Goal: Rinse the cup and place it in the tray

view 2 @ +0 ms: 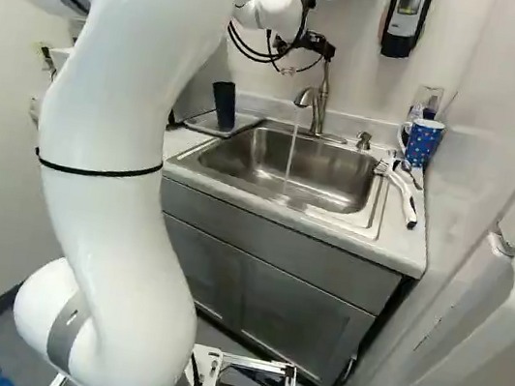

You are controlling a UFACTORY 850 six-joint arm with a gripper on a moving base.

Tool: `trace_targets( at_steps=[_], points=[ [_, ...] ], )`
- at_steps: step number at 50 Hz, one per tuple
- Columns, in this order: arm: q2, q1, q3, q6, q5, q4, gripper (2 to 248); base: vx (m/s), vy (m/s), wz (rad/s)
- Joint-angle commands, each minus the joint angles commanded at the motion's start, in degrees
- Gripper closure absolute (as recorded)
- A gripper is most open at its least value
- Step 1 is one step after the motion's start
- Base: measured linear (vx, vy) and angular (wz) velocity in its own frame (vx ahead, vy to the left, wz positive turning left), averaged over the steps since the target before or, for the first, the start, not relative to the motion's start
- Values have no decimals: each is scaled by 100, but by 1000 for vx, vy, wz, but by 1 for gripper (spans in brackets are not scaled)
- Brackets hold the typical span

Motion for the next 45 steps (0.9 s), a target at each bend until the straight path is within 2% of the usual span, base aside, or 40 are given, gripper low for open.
trace_targets(
  at_steps=[45],
  points=[
    [514, 16, 583, 0, -498, 0, 3, 0, 0, 0]
  ],
)
